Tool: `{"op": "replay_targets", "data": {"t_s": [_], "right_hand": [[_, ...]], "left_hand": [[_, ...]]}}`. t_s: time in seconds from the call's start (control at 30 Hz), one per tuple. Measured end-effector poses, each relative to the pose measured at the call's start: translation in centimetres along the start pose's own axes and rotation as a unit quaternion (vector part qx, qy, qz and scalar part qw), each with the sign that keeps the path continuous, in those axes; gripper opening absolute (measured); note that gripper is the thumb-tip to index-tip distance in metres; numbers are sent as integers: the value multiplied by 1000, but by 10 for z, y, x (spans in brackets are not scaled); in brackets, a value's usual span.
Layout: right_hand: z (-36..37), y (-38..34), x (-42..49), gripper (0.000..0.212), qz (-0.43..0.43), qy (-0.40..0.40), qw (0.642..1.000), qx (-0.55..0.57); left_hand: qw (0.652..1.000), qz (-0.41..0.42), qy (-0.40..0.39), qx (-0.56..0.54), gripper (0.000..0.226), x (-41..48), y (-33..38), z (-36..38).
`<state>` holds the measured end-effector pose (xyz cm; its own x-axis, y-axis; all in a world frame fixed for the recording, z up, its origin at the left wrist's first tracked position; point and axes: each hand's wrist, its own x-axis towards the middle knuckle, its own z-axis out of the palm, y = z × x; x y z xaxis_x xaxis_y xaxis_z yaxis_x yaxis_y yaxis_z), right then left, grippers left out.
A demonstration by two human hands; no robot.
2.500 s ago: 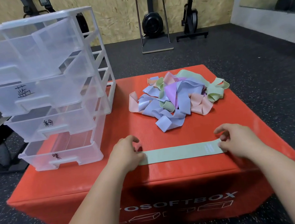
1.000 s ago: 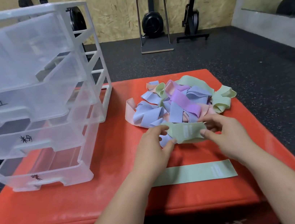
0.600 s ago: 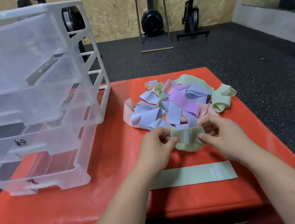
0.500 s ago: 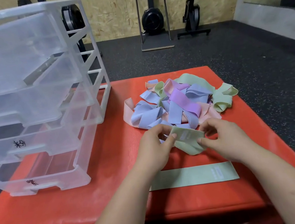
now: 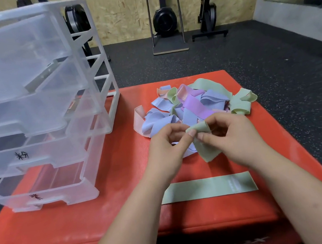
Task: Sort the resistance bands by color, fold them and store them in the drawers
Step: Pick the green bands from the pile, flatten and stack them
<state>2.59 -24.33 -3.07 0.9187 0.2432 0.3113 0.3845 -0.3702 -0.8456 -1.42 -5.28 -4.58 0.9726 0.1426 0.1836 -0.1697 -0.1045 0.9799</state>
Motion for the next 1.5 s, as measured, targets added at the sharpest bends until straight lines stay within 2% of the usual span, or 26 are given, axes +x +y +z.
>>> {"op": "replay_targets", "data": {"t_s": [0.1, 0.17, 0.37, 0.47, 0.6, 0.73, 0.9, 1.07, 1.13, 1.3, 1.43, 1.5], "right_hand": [[-1, -15, -6, 17, 11, 20, 993, 112], [-3, -25, -11, 20, 21, 34, 985, 169], [-15, -47, -31, 31, 12, 86, 960, 268], [-29, -51, -43, 33, -5, 122, 954, 274], [-45, -41, -61, 34, 25, 181, 943, 277], [-59, -23, -71, 36, 82, 213, 929, 293], [-63, -6, -83, 42, 189, 151, 937, 254], [-57, 11, -90, 38, 249, 116, 936, 219], [-55, 14, -92, 36, 260, 108, 938, 202], [-52, 30, -92, 34, 267, 76, 957, 80], [-47, 48, -88, 33, 235, 42, 968, -78], [-47, 53, -85, 33, 229, 40, 965, -119]], "left_hand": [[999, -6, -29, -32, 18, -9, 10, 3], [998, 4, -66, -10, 13, -15, 11, 3], [965, 50, -134, 218, 9, -29, -1, -10], [947, 69, -106, 297, 20, -34, -2, -25], [935, 92, -72, 334, 15, -40, 7, -48], [944, 89, -47, 313, 5, -48, 10, -68], [970, 40, -52, 236, 4, -59, 15, -83], [980, -98, -95, 142, 22, -71, 5, -103], [980, -126, -98, 117, 25, -72, 0, -112], [973, -107, 3, 204, 22, -69, -17, -122], [941, -72, 25, 331, 21, -67, -21, -113], [924, -50, 24, 379, 20, -65, -22, -110]]}}
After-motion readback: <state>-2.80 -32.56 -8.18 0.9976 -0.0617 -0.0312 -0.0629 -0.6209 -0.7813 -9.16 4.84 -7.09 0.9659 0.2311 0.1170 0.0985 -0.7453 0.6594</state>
